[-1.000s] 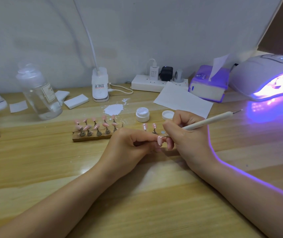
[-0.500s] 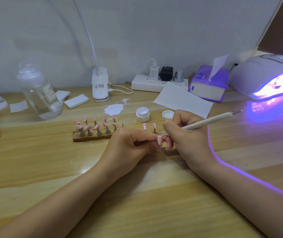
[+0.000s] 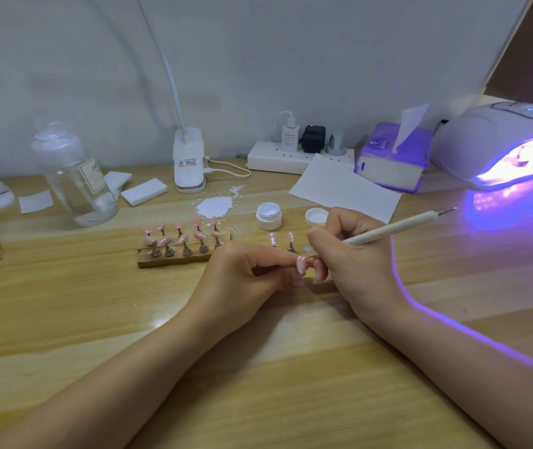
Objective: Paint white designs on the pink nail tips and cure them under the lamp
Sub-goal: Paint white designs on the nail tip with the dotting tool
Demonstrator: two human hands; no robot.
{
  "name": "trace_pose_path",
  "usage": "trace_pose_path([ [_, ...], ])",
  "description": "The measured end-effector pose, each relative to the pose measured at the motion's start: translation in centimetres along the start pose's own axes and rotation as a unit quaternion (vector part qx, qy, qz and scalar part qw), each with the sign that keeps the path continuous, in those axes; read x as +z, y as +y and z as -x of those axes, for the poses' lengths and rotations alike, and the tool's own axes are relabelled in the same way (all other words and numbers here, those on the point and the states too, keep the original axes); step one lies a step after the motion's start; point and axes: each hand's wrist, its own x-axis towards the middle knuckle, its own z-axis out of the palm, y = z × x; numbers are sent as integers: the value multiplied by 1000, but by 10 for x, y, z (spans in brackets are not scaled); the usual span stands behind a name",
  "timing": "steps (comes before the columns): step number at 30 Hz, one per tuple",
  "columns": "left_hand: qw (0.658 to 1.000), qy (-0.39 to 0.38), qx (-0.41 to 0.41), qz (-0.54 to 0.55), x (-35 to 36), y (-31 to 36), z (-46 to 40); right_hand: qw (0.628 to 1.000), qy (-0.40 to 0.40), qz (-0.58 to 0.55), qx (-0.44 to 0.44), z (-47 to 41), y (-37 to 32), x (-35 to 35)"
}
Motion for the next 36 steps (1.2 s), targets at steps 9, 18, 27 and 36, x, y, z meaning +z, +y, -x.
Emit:
trace_pose_path([
  [9, 1000, -4, -3, 7, 0, 0, 0, 1000, 0, -2, 1, 0, 0, 0],
  [18, 1000, -8, -7, 18, 1, 0, 0, 1000, 2, -12, 5, 0, 0, 0],
  [27, 1000, 1, -4, 8, 1, 0, 0, 1000, 5, -16, 2, 0, -1, 0],
  [36, 1000, 2, -12, 20, 1, 2, 0, 997, 36, -61, 18, -3, -3, 1],
])
